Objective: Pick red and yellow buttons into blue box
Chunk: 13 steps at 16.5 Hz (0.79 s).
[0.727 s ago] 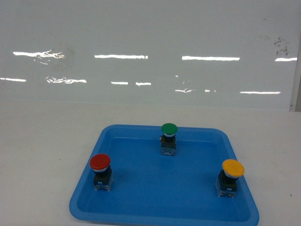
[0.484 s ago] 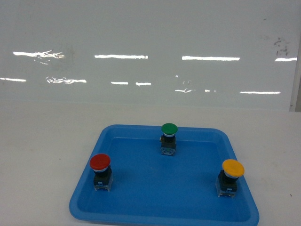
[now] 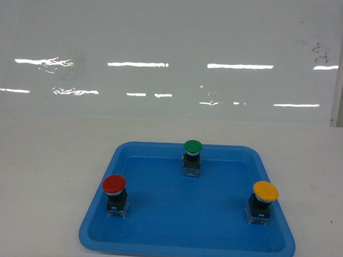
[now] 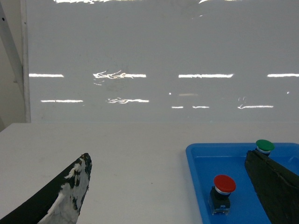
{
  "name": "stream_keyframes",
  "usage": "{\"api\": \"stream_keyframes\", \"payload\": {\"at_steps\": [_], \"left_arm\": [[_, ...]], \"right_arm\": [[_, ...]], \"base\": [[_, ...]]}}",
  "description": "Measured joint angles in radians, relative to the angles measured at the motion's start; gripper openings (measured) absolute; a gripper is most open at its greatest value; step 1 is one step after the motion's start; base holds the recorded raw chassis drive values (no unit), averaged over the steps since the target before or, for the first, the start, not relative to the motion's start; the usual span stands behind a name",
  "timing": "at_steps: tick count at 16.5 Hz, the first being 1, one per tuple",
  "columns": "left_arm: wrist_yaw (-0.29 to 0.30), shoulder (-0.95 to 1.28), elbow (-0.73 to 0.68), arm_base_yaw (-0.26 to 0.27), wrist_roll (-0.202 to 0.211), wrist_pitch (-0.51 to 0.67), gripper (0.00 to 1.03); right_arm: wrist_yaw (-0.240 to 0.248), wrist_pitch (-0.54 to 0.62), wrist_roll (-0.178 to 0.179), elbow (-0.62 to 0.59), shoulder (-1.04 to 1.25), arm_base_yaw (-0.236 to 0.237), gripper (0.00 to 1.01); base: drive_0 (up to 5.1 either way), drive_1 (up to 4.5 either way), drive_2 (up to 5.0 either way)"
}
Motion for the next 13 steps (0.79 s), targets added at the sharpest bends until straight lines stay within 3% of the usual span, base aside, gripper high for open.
{"api": "stream_keyframes", "payload": {"at_steps": [4, 5, 6, 7, 8, 9, 10, 13], "left_arm": [[0.000, 0.000, 0.000, 0.000, 0.000, 0.000, 0.98], [0.058, 0.016, 0.000, 0.036, -0.007, 0.043, 0.98], [0.130, 0.234, 0.006, 0.106, -0.019, 0.258, 0.98], [0.194, 0.586, 0.160, 0.080, -0.018, 0.458, 0.98], [0.208, 0.903, 0.376, -0.006, -0.019, 0.406, 0.98], [0.150, 1.212, 0.527, -0.124, 0.006, 0.410, 0.98], [0.131, 1.318, 0.577, -0.141, 0.007, 0.415, 0.98], [0.126, 1.321, 0.571, -0.139, 0.007, 0.411, 0.98]], "right_arm": [[0.000, 0.000, 0.000, 0.000, 0.000, 0.000, 0.98], [-0.002, 0.056, -0.012, 0.000, 0.023, 0.001, 0.98], [-0.003, 0.272, -0.040, 0.006, 0.254, 0.041, 0.98], [-0.023, 0.475, -0.051, 0.129, 0.555, 0.049, 0.98], [-0.067, 0.490, -0.053, 0.316, 0.864, 0.033, 0.98], [-0.087, 0.494, -0.077, 0.436, 1.143, 0.048, 0.98], [-0.105, 0.384, -0.079, 0.537, 1.273, 0.080, 0.98], [-0.140, 0.298, -0.083, 0.616, 1.397, 0.103, 0.98]], "base": [[0.0, 0.00, 0.0], [0.0, 0.00, 0.0], [0.0, 0.00, 0.0], [0.0, 0.00, 0.0], [0.0, 0.00, 0.0], [0.0, 0.00, 0.0], [0.0, 0.00, 0.0], [0.0, 0.00, 0.0]]}}
